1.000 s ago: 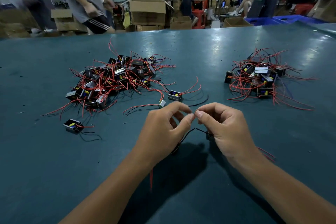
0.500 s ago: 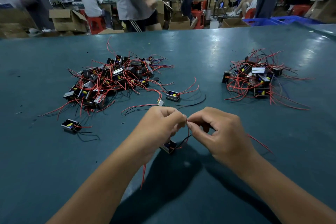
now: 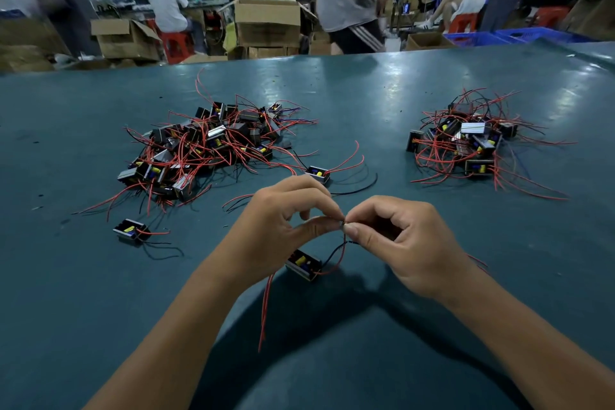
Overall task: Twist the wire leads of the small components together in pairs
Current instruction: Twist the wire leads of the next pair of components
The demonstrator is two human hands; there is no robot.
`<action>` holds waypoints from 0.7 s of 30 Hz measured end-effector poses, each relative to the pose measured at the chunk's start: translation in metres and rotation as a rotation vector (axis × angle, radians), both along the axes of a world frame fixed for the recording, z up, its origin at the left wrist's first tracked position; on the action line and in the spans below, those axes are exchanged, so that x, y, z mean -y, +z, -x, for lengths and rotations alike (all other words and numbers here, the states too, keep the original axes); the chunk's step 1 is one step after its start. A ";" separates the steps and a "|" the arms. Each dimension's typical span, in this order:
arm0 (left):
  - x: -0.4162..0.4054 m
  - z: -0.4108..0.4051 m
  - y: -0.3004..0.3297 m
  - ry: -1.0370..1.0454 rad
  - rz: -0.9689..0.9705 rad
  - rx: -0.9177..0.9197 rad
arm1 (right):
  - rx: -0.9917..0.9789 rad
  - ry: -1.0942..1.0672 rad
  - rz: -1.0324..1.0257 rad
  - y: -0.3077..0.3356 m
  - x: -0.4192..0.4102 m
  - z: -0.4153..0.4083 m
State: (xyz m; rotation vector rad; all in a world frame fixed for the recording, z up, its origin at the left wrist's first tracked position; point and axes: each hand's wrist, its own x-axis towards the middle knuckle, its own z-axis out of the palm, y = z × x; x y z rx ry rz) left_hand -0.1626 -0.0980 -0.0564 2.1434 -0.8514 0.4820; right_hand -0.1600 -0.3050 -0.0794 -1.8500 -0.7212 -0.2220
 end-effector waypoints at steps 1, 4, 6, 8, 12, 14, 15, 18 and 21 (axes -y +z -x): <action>-0.001 0.000 0.000 0.004 -0.024 0.030 | 0.008 0.003 0.002 0.000 0.000 0.000; -0.005 0.000 0.001 -0.010 -0.087 0.068 | 0.057 0.001 0.036 0.000 0.000 0.000; -0.007 0.000 0.002 -0.015 -0.121 0.073 | 0.050 0.005 0.041 -0.001 -0.001 0.000; -0.006 0.001 0.004 -0.014 -0.147 0.090 | 0.044 0.008 0.049 -0.001 -0.001 0.000; -0.002 0.004 0.006 0.004 -0.174 0.056 | 0.113 -0.021 0.094 0.001 -0.002 0.002; 0.001 0.007 0.004 0.021 -0.187 0.024 | 0.154 -0.044 0.114 0.003 -0.002 0.003; 0.003 0.008 0.002 0.033 -0.171 -0.021 | 0.178 -0.058 0.122 0.003 -0.002 0.003; 0.013 0.011 0.000 0.078 0.108 -0.442 | 0.282 -0.110 0.176 0.004 -0.002 0.005; 0.024 0.012 -0.001 0.079 0.509 -0.965 | 0.328 -0.123 0.214 0.003 -0.003 0.006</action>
